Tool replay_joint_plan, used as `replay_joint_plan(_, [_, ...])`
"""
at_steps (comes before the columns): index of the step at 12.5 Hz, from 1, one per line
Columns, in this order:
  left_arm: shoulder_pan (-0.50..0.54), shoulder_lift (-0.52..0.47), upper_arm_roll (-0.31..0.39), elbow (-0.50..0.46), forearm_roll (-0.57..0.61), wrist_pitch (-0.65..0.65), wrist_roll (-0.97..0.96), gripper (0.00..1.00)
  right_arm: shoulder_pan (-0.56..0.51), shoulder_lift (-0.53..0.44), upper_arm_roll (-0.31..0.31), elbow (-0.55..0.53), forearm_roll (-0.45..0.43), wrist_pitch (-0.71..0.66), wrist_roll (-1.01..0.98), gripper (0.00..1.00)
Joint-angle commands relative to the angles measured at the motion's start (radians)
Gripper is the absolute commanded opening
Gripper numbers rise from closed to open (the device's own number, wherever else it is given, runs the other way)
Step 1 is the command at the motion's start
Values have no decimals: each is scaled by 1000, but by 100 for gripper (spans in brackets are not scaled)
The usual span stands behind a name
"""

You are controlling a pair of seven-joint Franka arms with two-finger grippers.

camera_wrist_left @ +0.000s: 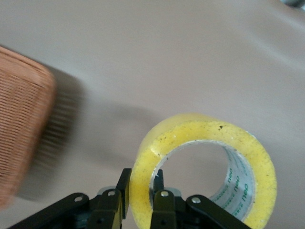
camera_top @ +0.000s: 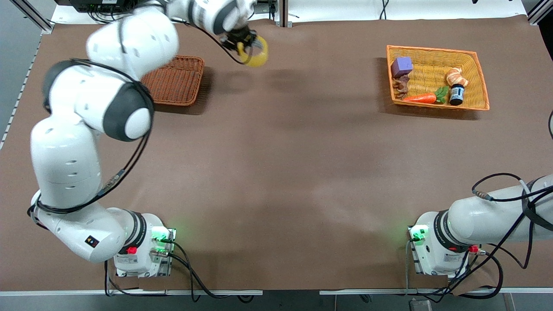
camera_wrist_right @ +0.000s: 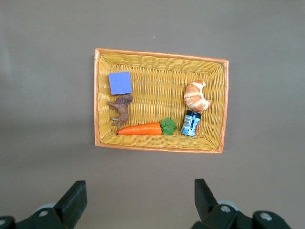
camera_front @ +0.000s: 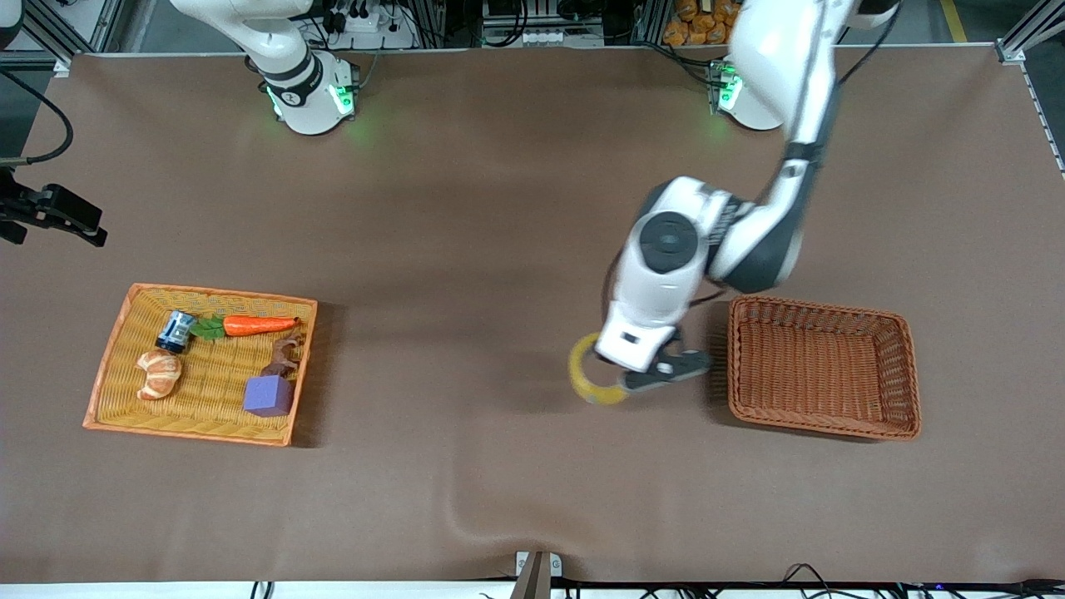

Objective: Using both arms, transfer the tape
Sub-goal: 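Carry the tape with the left gripper over the brown basket, then lower the tape into the brown basket and open the left gripper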

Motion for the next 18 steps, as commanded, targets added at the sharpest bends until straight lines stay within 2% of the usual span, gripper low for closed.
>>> replay_joint_plan(1, [129,-73,-14,-44,7,-102,227,0,42,-6,-2,-16,-23,27,10,100])
replay_joint_plan(4, [268,-114,-14,-120,7,-145,490,0,42,-2,-1,-17,-10,25,17,100])
replay_joint_plan(6, [342,-111,-14,-175,7,-136,564,0,30,-5,-5,-16,12,25,25,100])
replay_joint_plan(8, [408,-121,-17,-270,7,-80,612,0,7,-10,-13,-16,84,4,18,100])
replay_joint_plan(13, [535,-96,-37,-427,-13,150,846,0,-4,-13,-19,1,89,-67,10,100])
replay_joint_plan(14, [546,-91,-42,-429,-26,155,856,4,-7,-13,-19,1,92,-67,10,100])
replay_joint_plan(15, [546,-91,-42,-424,-26,155,856,20,-7,-13,-19,2,92,-67,10,100])
replay_joint_plan(16, [540,-93,-42,-421,-27,155,857,83,-7,-13,-19,9,92,-68,10,100])
replay_joint_plan(17, [539,-99,-42,-417,-26,155,860,100,-7,-13,-19,10,92,-79,10,100])
replay_joint_plan(18, [540,-113,-43,-412,-27,155,862,100,-7,-12,-19,10,92,-85,10,100])
